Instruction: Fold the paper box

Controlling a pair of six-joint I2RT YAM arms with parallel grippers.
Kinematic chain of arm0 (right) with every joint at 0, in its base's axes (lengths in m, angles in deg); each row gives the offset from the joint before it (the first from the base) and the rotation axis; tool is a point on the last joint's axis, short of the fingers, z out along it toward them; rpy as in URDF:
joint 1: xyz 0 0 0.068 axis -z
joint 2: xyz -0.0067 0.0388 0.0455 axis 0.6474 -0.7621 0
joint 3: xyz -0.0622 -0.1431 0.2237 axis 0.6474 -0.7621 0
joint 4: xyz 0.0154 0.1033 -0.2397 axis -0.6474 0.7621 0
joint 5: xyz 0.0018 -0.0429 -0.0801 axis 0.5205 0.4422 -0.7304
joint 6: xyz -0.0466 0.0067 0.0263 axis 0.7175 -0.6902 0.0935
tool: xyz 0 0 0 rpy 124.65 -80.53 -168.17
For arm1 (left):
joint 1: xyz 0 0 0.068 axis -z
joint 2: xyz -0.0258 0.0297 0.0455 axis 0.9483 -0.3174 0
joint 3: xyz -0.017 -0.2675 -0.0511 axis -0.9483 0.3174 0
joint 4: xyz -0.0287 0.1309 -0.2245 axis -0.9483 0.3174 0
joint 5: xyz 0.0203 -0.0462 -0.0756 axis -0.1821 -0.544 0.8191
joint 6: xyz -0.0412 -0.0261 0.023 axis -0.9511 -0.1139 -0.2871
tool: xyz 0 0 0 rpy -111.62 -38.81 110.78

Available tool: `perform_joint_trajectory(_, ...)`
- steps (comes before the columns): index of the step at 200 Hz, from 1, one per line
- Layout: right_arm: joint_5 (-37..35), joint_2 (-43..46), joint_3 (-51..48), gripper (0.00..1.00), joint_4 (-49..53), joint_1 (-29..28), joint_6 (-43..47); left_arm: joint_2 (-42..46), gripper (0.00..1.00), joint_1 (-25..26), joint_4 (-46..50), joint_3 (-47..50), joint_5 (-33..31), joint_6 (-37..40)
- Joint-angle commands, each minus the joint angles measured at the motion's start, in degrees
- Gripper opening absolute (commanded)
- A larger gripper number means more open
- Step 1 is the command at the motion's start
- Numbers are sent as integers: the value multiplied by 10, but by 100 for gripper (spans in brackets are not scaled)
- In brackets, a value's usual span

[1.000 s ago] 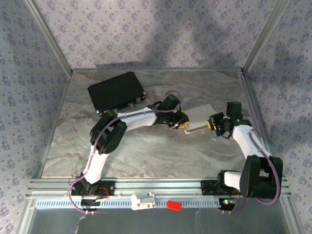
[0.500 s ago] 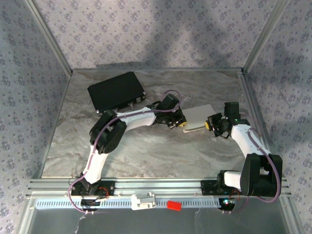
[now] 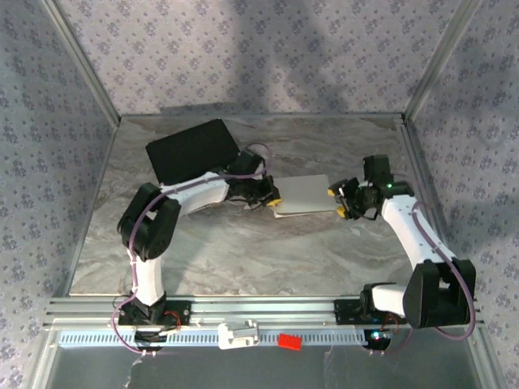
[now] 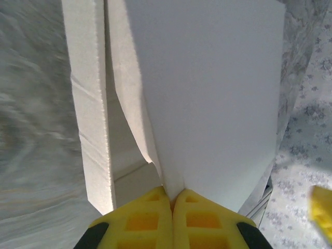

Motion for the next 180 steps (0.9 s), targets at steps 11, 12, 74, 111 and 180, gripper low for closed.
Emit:
perform_joint_trajectory(11, -9, -13, 79, 60, 122, 36, 154, 37, 0, -55, 139, 9, 79, 165)
perform_joint_trajectory(12, -9, -16, 81, 60, 123, 36, 159, 37, 0, -56, 141, 9, 81, 168)
perform_joint_trajectory(74, 98, -246, 164, 53, 96, -35, 296, 26, 0, -119, 209, 1, 134, 278)
perform_joint_trajectory(111, 128, -307, 175, 51, 44, -81, 279, 12, 0, -126, 208, -6, 129, 281)
perform_joint_trajectory(180, 127, -282, 115, 45, 72, -94, 296, 6, 0, -126, 203, -2, 120, 275)
